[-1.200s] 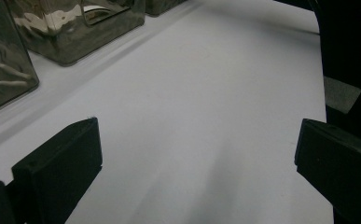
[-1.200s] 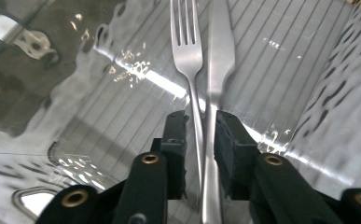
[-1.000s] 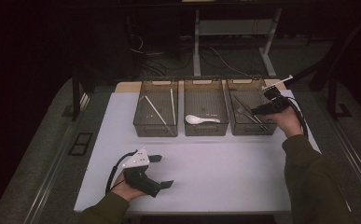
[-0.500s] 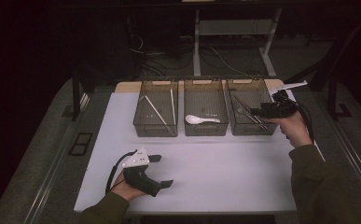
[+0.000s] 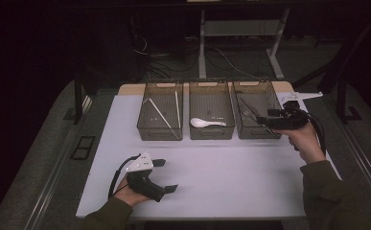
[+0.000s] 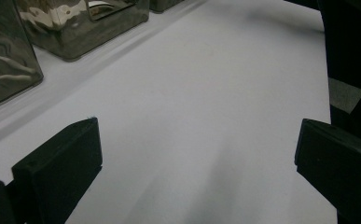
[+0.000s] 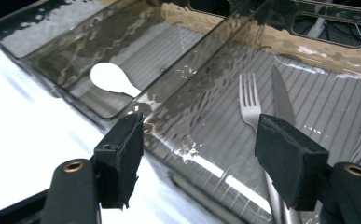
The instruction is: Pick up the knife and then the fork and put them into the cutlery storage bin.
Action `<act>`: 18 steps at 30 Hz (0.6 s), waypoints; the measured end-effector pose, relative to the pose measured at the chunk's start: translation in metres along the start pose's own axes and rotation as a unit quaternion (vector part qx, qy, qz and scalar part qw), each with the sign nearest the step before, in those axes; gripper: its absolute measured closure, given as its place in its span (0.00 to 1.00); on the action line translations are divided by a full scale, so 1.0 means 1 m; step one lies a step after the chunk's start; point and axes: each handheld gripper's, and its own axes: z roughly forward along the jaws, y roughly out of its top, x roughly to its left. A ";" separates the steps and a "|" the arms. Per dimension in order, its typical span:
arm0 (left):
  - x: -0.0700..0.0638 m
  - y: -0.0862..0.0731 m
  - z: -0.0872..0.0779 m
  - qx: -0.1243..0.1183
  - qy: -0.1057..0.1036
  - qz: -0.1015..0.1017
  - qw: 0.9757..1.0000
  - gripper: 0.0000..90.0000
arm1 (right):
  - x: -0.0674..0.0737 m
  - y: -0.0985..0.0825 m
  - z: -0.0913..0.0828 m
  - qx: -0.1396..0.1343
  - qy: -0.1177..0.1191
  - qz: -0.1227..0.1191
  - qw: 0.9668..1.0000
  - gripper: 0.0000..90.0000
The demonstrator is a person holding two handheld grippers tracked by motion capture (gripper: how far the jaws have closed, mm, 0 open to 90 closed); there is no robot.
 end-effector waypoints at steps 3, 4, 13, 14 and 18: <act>0.000 0.000 0.000 0.001 0.001 0.002 1.000 0.00 | 0.006 -0.006 -0.006 -0.013 0.002 -0.005 1.000 0.36; -0.001 0.000 0.000 0.001 0.001 0.002 1.000 0.00 | 0.007 -0.008 -0.008 -0.015 0.005 -0.005 1.000 0.36; -0.001 0.000 0.000 0.001 0.001 0.002 1.000 0.00 | 0.024 -0.026 -0.022 -0.046 0.029 -0.015 0.998 0.32; -0.001 0.000 -0.001 0.000 0.001 0.002 1.000 0.00 | 0.027 -0.027 -0.023 -0.048 0.031 -0.020 0.998 0.31; -0.001 0.000 -0.001 0.000 0.001 0.002 1.000 0.00 | 0.036 -0.032 -0.025 -0.048 0.038 -0.027 0.998 0.28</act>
